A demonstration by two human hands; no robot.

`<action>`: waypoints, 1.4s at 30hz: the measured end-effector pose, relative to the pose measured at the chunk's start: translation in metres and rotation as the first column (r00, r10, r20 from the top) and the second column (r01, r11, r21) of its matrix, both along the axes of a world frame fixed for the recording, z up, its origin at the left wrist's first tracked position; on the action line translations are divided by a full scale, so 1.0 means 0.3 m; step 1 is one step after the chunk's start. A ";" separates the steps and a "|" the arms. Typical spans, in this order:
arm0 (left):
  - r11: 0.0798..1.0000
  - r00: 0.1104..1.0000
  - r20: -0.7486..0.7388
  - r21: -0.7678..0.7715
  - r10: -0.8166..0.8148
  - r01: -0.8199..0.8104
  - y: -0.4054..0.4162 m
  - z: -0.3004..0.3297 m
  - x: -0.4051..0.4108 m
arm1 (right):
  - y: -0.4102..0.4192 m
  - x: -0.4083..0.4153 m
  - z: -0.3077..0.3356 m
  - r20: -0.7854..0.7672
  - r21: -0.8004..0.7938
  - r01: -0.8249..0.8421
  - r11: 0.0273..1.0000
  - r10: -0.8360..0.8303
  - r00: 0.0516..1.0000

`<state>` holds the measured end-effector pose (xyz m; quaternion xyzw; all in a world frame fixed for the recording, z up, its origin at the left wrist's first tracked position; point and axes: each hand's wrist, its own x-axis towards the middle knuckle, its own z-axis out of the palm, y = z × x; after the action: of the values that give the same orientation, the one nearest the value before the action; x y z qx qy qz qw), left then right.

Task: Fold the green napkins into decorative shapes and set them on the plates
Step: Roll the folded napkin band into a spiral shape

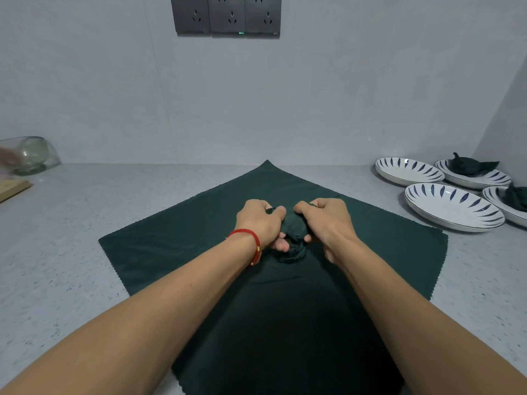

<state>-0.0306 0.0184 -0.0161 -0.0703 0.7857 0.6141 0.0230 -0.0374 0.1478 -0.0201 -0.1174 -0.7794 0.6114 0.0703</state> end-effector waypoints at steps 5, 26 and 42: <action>0.986 0.986 -0.097 0.112 0.135 -0.124 -0.015 -0.035 -0.001 | 0.003 0.026 -0.029 -0.156 0.151 0.118 0.982 -0.094 0.983; 0.717 0.963 -0.269 -0.667 0.023 -0.204 0.010 -0.106 0.024 | -0.030 0.056 -0.101 -0.562 0.790 0.386 0.475 0.313 0.765; 0.986 0.998 0.043 -0.155 -0.048 0.054 -0.029 -0.069 0.020 | 0.163 0.110 -0.098 -0.221 0.641 -0.363 0.676 0.615 0.757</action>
<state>-0.0245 0.0098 -0.0369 -0.0639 0.8325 0.5482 0.0485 -0.0044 0.1969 -0.0496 0.2618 -0.8903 0.3598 0.0964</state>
